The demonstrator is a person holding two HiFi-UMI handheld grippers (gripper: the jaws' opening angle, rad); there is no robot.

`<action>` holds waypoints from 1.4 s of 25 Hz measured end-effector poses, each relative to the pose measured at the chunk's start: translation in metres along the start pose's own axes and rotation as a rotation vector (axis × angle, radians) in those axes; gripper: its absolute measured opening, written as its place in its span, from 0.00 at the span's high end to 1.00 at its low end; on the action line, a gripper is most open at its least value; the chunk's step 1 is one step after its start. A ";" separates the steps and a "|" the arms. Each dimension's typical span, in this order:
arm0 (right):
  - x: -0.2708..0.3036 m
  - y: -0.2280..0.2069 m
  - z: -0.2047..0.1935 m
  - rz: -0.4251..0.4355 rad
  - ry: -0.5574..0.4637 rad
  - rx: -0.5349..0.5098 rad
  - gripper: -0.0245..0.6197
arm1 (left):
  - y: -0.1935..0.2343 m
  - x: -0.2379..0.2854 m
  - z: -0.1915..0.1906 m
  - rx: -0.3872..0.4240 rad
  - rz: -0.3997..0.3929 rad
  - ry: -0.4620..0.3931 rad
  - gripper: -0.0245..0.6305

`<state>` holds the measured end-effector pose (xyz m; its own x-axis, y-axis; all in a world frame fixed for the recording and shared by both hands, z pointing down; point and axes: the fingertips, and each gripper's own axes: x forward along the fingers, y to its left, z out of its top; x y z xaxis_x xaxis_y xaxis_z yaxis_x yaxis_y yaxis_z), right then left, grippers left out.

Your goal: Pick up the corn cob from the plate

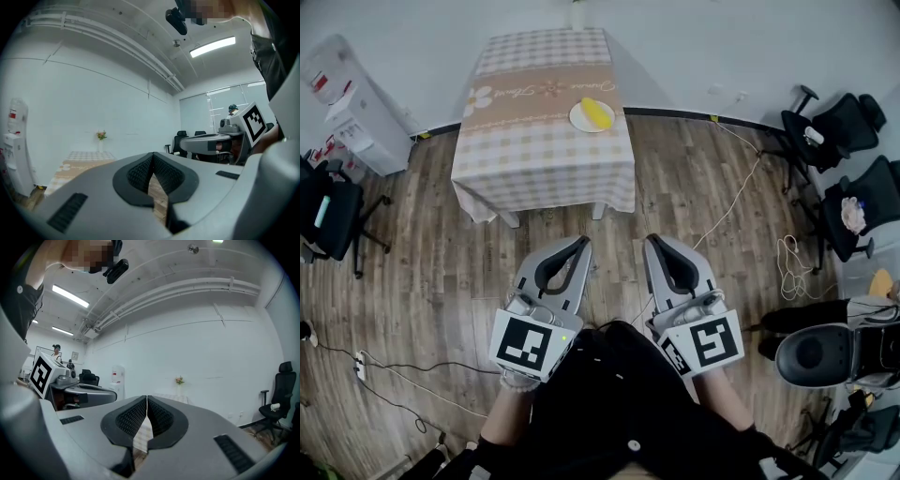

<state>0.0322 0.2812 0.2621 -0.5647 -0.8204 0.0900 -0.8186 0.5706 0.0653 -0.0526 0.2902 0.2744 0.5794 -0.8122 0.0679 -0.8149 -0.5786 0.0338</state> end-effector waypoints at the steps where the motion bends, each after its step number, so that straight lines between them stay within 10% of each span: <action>1: -0.001 0.003 0.001 0.000 0.000 -0.003 0.90 | 0.000 -0.003 0.000 -0.001 0.000 -0.002 0.94; 35: 0.053 -0.040 -0.008 0.050 -0.021 0.001 0.90 | 0.037 0.042 -0.007 0.030 0.077 -0.008 0.94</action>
<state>0.0359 0.2156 0.2725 -0.6067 -0.7916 0.0720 -0.7896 0.6107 0.0599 -0.0587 0.2350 0.2852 0.5150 -0.8550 0.0614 -0.8565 -0.5161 -0.0013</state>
